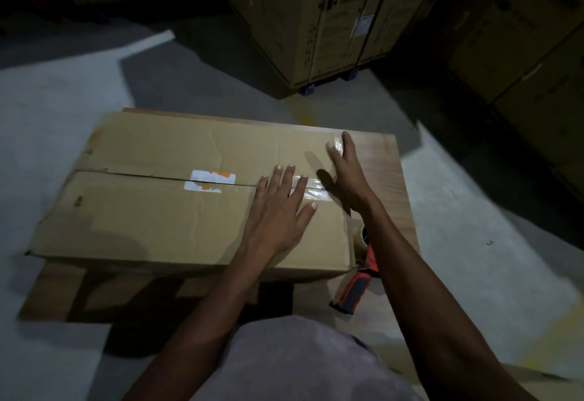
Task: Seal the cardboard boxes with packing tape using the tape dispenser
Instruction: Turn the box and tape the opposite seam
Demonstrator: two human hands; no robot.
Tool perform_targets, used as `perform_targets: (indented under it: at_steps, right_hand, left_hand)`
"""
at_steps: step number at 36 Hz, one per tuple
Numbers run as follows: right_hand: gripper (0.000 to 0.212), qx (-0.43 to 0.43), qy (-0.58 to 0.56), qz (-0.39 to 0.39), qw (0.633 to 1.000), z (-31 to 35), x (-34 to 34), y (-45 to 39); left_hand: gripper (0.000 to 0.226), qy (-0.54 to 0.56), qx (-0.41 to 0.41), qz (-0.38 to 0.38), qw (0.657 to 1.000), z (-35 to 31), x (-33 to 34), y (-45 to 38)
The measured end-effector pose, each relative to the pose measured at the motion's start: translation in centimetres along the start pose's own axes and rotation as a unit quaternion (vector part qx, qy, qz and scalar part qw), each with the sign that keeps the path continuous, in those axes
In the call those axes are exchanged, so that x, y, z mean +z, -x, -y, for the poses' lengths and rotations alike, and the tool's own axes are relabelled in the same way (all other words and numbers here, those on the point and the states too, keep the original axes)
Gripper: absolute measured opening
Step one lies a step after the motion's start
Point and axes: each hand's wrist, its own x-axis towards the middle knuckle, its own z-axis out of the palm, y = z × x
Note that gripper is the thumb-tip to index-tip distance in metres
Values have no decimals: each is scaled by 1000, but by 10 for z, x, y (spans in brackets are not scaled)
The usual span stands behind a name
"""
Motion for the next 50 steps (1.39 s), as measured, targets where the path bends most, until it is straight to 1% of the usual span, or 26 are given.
perform_targets:
  at_steps: [2, 3, 5, 6, 7, 9, 10, 12, 14, 17, 18, 19, 20, 22, 23, 25, 27, 31, 33, 34, 36, 37, 39, 42, 47, 50]
  right_hand:
    - [86, 25, -66, 20, 997, -1, 0, 2]
    - [81, 34, -94, 34, 994, -1, -1, 4]
    - [53, 6, -131, 76, 988, -6, -2, 4]
    - [51, -5, -141, 89, 986, -8, -3, 4]
    - [56, 1, -130, 89, 988, -7, -4, 5]
    - [78, 34, -73, 75, 994, -2, -9, 10]
    - [87, 48, -47, 88, 994, -1, -13, 10]
    - [93, 73, -4, 123, 990, -3, -21, 13]
    - [94, 77, 12, 115, 990, -5, -27, 18]
    - [90, 65, -32, 24, 997, -8, -27, 30]
    - [94, 60, -51, 14, 997, -9, -24, 36]
    - [99, 56, -81, 18, 995, -12, -20, 43]
    - [98, 51, -121, 30, 991, -16, -14, 51]
    - [75, 43, -178, 36, 982, -25, 0, 66]
    - [71, 49, -195, 23, 979, -31, 3, 70]
    - [75, 81, -219, 18, 972, -39, 6, 79]
    - [77, 105, -212, 33, 971, -51, 5, 87]
    - [75, 189, -141, 57, 970, -76, -3, 106]
    - [77, 222, -98, 44, 969, -78, -12, 107]
    - [79, 224, -76, 34, 971, -76, -17, 108]
    - [88, 219, -115, 45, 968, -69, -25, 109]
    - [93, 217, -136, 35, 966, -63, -27, 111]
    - [97, 222, -138, 15, 965, -53, -31, 117]
    - [86, 205, -134, -33, 969, -51, -34, 136]
    - [46, 118, -162, -111, 973, -61, -28, 180]
    - [37, 97, -198, -126, 967, -64, -21, 198]
  left_hand:
    - [66, -2, -2, 0, 1000, 0, -1, 0]
    - [66, -4, -3, -1, 1000, 0, -1, -1]
    - [65, -5, -5, 1, 1000, 0, -1, -1]
    - [66, -4, -5, 2, 1000, 0, -1, -1]
    - [66, -3, -4, 3, 1000, 1, -1, -1]
    - [66, 2, -4, 2, 1000, 0, -1, -1]
    - [66, 5, -3, 1, 1000, 0, -1, -1]
    - [65, 8, -3, 0, 1000, 0, -2, -2]
    - [65, 8, -3, 0, 1000, -1, -1, -1]
    - [66, 10, -2, -6, 1000, 0, -1, -1]
    - [66, 12, -1, -8, 1000, 0, -1, -1]
    - [66, 13, 0, -8, 1000, 1, 0, -1]
    - [65, 13, 0, -9, 1000, 1, 0, 0]
    - [64, 12, -3, -13, 1000, 0, 0, 0]
    - [63, 12, -4, -15, 1000, 0, 0, 0]
    - [63, 7, -7, -15, 1000, -1, -1, 0]
    - [62, 1, -7, -13, 1000, -1, -1, 0]
    - [61, 0, -5, -11, 1000, -3, -4, 0]
    - [60, 2, -3, -12, 1000, -4, -5, 0]
    - [60, 3, -2, -12, 1000, -3, -6, 0]
    - [60, 7, 1, -12, 1000, -3, -7, 1]
    - [60, 9, 1, -12, 1000, -3, -7, 1]
    - [60, 9, 2, -13, 1000, -2, -7, 1]
    - [60, 12, 0, -12, 1000, -2, -8, 3]
    - [60, 12, 6, -6, 1000, -3, -14, 4]
    - [60, 15, 4, -1, 1000, -2, -15, 4]
